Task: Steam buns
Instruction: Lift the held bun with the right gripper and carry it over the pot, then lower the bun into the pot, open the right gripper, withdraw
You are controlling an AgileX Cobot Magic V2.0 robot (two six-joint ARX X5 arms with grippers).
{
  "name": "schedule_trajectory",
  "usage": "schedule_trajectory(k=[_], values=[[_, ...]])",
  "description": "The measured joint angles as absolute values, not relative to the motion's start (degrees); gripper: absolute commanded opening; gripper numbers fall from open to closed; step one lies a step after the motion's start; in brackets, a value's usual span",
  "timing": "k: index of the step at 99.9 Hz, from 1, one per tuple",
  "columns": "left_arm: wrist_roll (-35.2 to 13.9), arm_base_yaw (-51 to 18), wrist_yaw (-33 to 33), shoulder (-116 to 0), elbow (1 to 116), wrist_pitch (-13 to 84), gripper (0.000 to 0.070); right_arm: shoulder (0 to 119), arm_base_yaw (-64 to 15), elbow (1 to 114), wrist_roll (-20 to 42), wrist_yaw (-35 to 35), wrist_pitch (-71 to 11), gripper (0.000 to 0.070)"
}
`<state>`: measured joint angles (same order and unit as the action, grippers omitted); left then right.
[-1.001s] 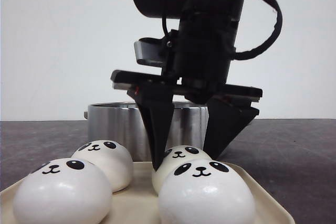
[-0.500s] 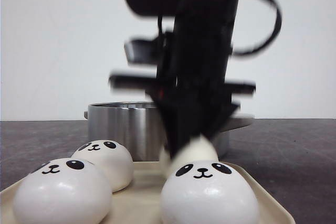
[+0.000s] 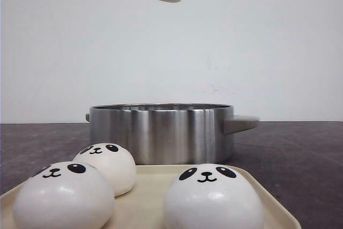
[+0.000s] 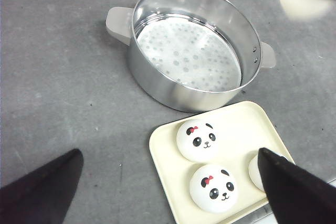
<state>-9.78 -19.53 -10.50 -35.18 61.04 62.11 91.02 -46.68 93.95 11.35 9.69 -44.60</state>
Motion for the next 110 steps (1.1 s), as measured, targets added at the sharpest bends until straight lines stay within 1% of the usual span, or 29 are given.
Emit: schedule_trajectory(k=[13, 23, 37, 55, 67, 110], values=[[-9.8, -19.5, -10.4, -35.2, 61.0, 60.9, 0.0666, 96.2, -40.9, 94.0, 10.6, 6.8, -43.3, 0.0009], [-9.8, -19.5, -10.4, -35.2, 61.0, 60.6, 0.0666, 101.2, -37.3, 93.9, 10.4, 3.2, -41.2, 0.0008], [-9.8, -19.5, -10.3, -35.2, 61.0, 60.6, 0.0666, 106.2, -34.0, 93.7, 10.4, 2.8, -38.5, 0.0008], [-9.8, -19.5, -10.3, -35.2, 61.0, 60.6, 0.0666, 111.0, -32.4, 93.7, 10.3, 0.1, -35.3, 0.0008], [-9.8, -19.5, -9.3, -35.2, 61.0, 60.6, 0.0666, 114.2, -32.1, 93.7, 10.3, -0.1, -33.8, 0.0007], [-9.8, -19.5, -8.7, -35.2, 61.0, 60.6, 0.0666, 118.7, -31.7, 93.7, 10.3, 0.2, -33.4, 0.0019]])
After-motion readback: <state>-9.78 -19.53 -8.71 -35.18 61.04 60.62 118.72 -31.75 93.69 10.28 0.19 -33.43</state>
